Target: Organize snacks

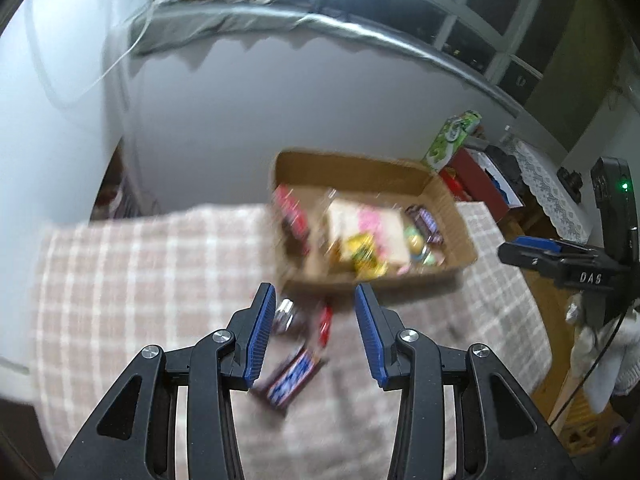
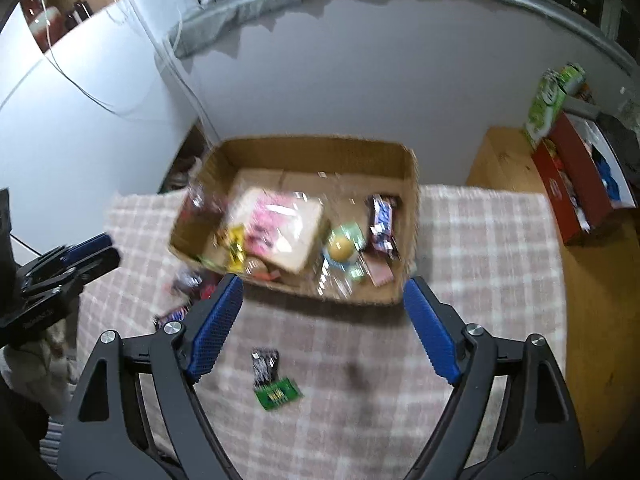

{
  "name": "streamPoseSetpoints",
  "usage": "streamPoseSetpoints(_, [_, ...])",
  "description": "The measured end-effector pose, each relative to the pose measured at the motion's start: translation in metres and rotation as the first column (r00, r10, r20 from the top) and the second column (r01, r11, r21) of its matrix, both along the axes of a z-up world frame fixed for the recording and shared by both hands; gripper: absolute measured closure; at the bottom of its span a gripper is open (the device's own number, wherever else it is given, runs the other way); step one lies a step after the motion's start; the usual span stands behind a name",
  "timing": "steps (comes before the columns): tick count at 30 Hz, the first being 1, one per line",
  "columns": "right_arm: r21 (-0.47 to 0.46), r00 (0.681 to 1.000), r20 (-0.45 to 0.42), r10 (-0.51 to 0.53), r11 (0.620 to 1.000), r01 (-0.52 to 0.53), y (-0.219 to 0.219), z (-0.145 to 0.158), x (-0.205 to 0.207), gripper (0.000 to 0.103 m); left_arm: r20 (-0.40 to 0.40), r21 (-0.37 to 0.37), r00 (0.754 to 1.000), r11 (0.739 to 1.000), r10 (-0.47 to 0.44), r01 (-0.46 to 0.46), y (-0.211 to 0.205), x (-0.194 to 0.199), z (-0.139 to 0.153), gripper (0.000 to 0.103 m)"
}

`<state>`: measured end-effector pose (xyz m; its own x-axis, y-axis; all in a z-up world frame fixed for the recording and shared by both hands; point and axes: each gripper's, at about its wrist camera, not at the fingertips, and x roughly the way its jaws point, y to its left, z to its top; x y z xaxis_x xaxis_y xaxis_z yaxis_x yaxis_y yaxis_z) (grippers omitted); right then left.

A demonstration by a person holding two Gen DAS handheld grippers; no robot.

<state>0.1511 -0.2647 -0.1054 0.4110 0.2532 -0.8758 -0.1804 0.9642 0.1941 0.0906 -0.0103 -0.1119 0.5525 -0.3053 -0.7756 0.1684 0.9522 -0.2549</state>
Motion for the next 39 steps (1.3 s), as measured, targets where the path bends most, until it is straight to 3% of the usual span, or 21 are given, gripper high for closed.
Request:
streamPoseSetpoints(9, [0.061, 0.993, -0.119, 0.011, 0.998, -0.003, -0.001, -0.042, -0.048, 0.018, -0.105, 0.004, 0.993, 0.999, 0.054, -0.054, 0.031, -0.039, -0.034, 0.063])
streamPoseSetpoints(18, [0.059, 0.976, -0.213, 0.047, 0.998, -0.035, 0.018, -0.081, -0.073, 0.029, -0.115, 0.032, 0.991, 0.997, -0.067, 0.072, 0.008, -0.032, -0.049, 0.063])
streamPoseSetpoints(27, [0.017, 0.964, -0.2, 0.177, 0.984, -0.177, 0.046, -0.097, -0.077, 0.029, -0.152, 0.085, 0.975, 0.981, -0.159, 0.173, -0.007, -0.02, -0.071, 0.063])
streamPoseSetpoints(39, [-0.075, 0.932, -0.2, 0.302, 0.944, -0.322, 0.066, -0.115, -0.063, 0.029, -0.176, 0.113, 0.965, 0.969, -0.196, 0.218, -0.012, -0.006, -0.086, 0.062])
